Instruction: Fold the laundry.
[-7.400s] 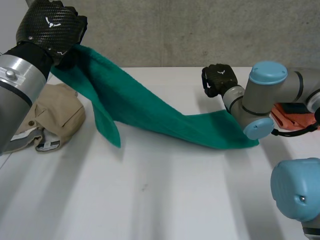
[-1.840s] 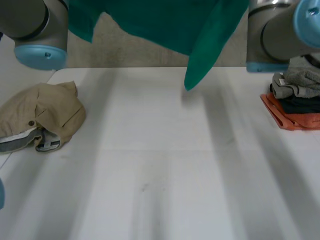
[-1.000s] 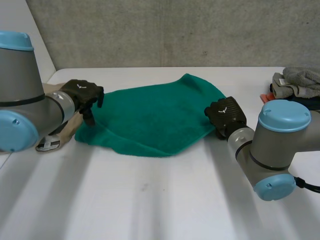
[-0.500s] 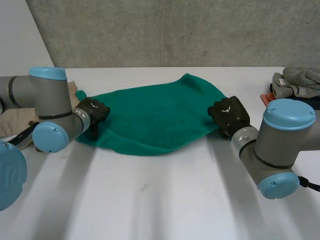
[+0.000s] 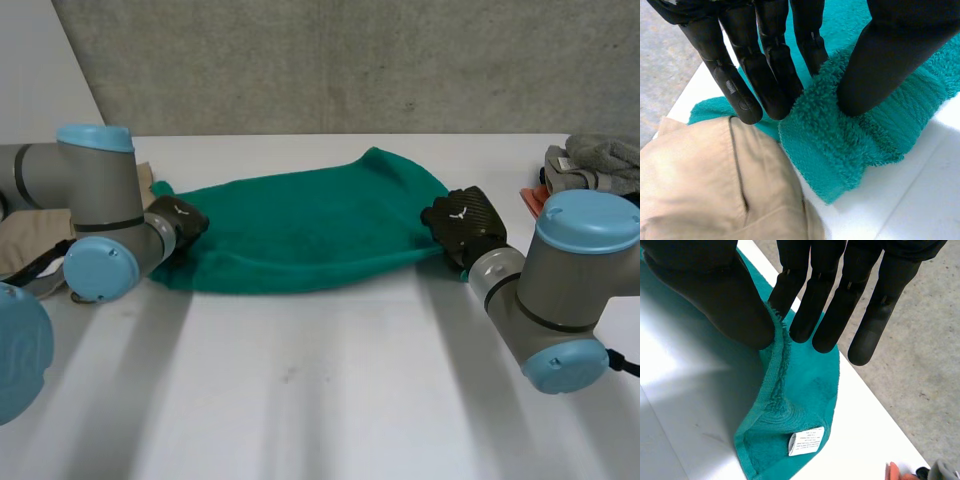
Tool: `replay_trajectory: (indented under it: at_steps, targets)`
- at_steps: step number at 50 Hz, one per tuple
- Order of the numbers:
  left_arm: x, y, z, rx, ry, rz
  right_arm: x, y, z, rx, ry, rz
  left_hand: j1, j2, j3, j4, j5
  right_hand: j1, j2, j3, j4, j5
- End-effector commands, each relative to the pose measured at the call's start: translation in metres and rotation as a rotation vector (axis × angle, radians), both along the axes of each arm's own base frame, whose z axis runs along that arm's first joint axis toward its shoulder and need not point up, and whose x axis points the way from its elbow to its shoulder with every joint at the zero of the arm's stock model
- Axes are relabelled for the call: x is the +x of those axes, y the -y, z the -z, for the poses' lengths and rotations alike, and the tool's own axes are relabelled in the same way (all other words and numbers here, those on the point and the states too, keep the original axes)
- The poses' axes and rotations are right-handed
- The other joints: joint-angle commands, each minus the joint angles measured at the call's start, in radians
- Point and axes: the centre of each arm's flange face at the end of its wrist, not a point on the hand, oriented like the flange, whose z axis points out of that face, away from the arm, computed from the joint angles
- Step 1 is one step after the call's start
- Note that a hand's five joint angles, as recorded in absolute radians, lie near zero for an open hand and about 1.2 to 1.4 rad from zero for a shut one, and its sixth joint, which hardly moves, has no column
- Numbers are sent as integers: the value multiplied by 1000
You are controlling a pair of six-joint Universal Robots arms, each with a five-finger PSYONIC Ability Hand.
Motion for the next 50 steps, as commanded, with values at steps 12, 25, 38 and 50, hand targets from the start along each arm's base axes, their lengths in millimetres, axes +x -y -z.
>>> replay_trajectory:
  at_steps: [12,25,38,50]
  targets:
    - [49,-159,-45,295,207,179,-61,-97,-28,382,-549,-304,238,203,208,201,240,260,217,208,200,213]
    - [40,-114,-47,141,130,158,-54,-67,-19,243,-533,-255,238,203,208,201,240,260,217,208,200,213]
    - [-12,-1,-129,-400,-189,56,-11,66,-52,-157,-247,104,238,203,208,201,240,260,217,208,200,213]
    - [-4,6,-306,-1074,-727,-7,-5,104,-233,-782,392,200,238,203,208,201,240,260,217,208,200,213]
